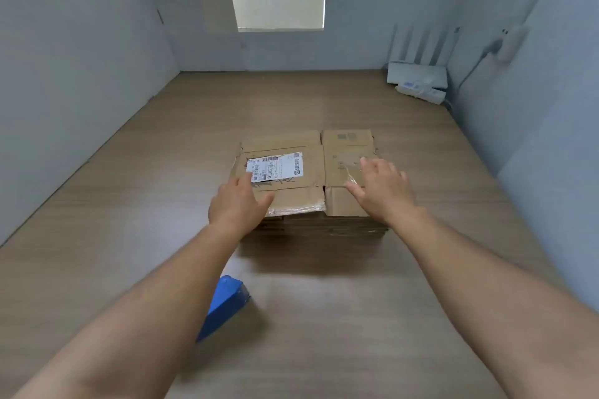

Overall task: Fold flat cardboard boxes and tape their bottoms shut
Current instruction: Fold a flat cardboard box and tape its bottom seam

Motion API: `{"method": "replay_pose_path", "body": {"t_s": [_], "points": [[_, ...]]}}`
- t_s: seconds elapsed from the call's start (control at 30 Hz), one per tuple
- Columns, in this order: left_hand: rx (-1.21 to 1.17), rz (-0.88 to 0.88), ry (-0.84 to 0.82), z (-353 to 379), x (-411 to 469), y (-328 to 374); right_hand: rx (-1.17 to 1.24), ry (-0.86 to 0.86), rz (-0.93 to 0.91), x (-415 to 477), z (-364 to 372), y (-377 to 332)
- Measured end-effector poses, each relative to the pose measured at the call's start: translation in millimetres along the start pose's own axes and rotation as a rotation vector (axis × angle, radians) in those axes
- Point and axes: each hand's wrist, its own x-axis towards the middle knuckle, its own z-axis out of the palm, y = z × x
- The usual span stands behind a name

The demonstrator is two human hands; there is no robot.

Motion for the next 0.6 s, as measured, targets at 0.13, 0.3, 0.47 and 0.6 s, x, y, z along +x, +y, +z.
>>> {"method": "replay_pose_path", "body": {"t_s": [0.13, 0.3, 0.47, 0.6], "points": [[-0.044, -0.166, -0.121, 9.9, 15.4, -2.5, 0.000, -0.060, 0.160, 12.0, 16.9, 13.1], [-0.125, -0.295, -0.201, 16.9, 26.7, -7.4, 0.055, -0.108, 0.233, 16.3, 26.5, 15.1], [-0.619, -0.553, -0.138, 5.1, 32.4, -31.2, 0.207, 0.002, 0.283, 10.9, 11.8, 11.2], [-0.940, -0.555, -0.092, -8.1, 14.9, -37.0, 0.514, 0.082, 0.365, -3.4, -3.4, 2.5]]}}
